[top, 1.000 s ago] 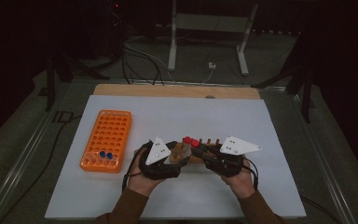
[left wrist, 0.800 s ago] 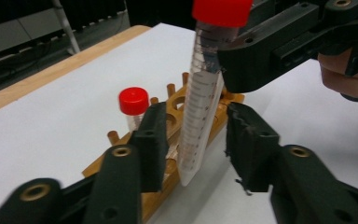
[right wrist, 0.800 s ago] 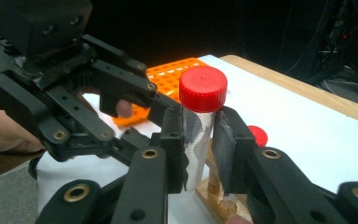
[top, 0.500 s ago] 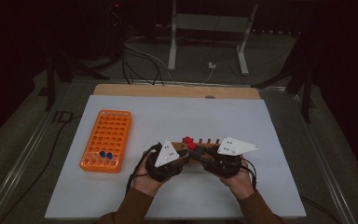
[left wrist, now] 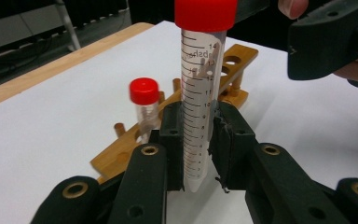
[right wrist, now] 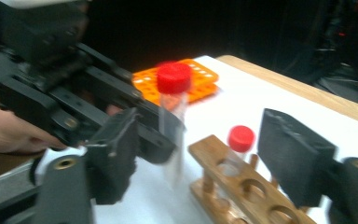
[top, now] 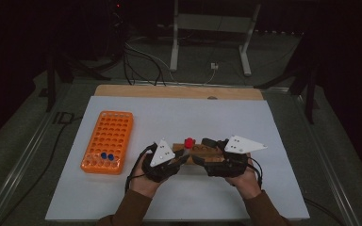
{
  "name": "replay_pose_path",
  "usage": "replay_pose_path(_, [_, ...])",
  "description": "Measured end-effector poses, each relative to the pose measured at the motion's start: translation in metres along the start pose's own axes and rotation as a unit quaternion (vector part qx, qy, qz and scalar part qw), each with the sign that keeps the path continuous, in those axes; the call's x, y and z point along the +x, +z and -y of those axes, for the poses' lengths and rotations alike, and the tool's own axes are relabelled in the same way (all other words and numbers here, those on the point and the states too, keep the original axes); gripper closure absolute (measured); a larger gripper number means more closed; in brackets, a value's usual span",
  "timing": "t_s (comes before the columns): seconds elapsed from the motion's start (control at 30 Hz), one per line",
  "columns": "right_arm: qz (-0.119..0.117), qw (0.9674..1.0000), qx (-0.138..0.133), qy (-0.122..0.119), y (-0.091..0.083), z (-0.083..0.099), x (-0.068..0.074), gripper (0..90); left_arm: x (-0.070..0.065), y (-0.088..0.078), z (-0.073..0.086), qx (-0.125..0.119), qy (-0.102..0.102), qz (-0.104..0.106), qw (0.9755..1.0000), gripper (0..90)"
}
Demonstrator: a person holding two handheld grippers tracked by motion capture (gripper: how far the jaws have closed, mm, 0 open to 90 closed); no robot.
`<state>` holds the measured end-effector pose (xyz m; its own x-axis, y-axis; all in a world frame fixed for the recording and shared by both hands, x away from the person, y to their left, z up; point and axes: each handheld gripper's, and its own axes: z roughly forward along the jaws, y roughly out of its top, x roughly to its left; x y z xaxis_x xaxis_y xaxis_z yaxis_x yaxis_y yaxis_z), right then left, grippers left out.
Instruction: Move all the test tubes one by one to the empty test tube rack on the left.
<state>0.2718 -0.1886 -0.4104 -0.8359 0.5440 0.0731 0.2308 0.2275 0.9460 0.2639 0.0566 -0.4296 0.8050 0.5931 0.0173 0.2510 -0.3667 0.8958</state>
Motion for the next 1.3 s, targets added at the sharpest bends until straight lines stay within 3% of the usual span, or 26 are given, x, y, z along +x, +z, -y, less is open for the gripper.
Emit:
replay_pose_path(0.17, [0.033, 0.9994, 0.009, 0.009, -0.003, 0.005, -0.007, 17.3, 0.006, -0.006, 0.000, -0.008, -0.010, -0.009, 0.9999, 75.7])
replay_pose_path(0.57, [0.104, 0.9935, 0.032, 0.032, -0.020, 0.024, -0.030, 7.9, 0.023, -0.028, 0.000, -0.023, -0.027, -0.023, 0.9991, 75.7])
replay_pose_path(0.8, [0.106, 0.9927, 0.022, 0.053, -0.029, 0.026, -0.038, 0.0, 0.035, -0.047, -0.001, -0.036, -0.034, -0.039, 0.9980, 75.6])
replay_pose_path(1.07, [0.117, 0.9917, 0.008, 0.054, -0.041, 0.023, -0.042, 0.0, 0.055, -0.076, -0.001, -0.051, -0.051, -0.060, 0.9956, 75.6])
replay_pose_path(1.3, [0.120, 0.9911, 0.001, 0.057, -0.045, 0.023, -0.044, 0.0, 0.074, -0.104, 0.005, -0.051, -0.060, -0.092, 0.9926, 75.5])
